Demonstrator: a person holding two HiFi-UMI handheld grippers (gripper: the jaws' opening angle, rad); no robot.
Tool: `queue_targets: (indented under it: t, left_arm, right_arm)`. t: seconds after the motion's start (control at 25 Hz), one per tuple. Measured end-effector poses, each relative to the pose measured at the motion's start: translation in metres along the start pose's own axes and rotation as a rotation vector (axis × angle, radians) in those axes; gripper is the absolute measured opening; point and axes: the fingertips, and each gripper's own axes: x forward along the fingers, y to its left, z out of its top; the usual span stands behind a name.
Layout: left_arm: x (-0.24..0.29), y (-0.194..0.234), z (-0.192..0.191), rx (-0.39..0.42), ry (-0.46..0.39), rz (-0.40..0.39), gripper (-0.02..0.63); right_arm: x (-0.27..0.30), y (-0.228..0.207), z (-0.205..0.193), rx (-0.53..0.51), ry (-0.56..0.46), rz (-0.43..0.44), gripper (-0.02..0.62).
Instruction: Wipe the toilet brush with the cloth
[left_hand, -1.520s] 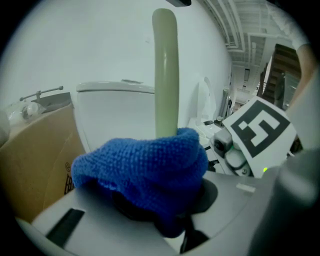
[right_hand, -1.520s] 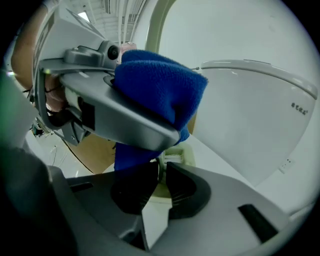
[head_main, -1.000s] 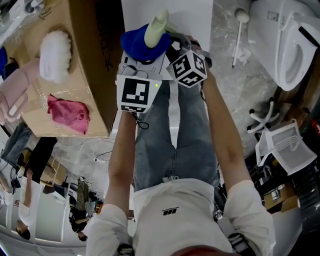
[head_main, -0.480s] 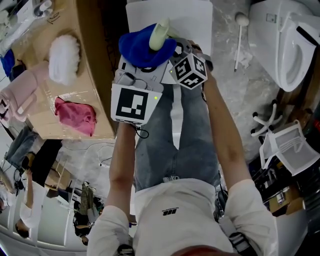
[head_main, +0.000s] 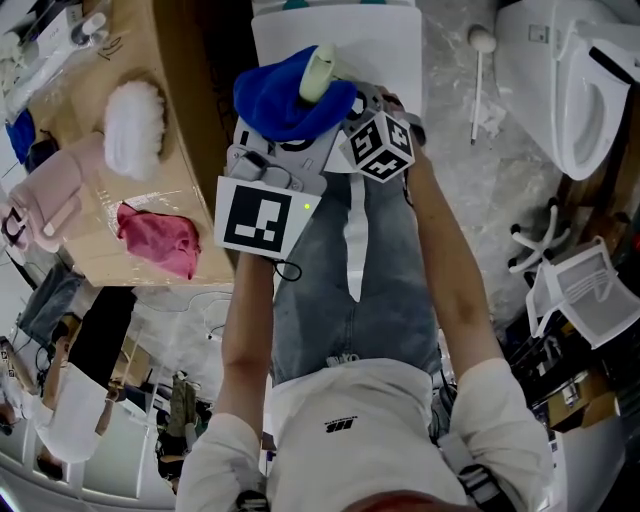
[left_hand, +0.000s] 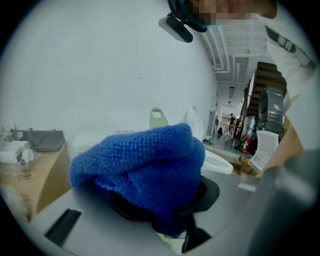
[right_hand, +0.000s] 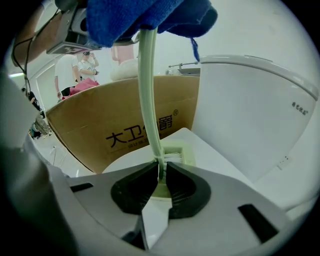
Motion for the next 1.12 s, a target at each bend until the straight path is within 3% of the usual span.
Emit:
queue_targets:
  t: [0.24, 1.12]
  left_arm:
    - [0.009, -0.003, -0.01, 0.032, 0.011, -0.007, 0.123]
    - [0.038, 0.002, -0.115, -0.036, 0.14, -0.002, 0.087]
  right_arm:
    - [-0.001, -0.001, -0.001, 0.01, -0.013, -0.005, 0.049]
    - [-0.001, -0.001, -0.001, 0.008, -0.055, -0.012, 0.049]
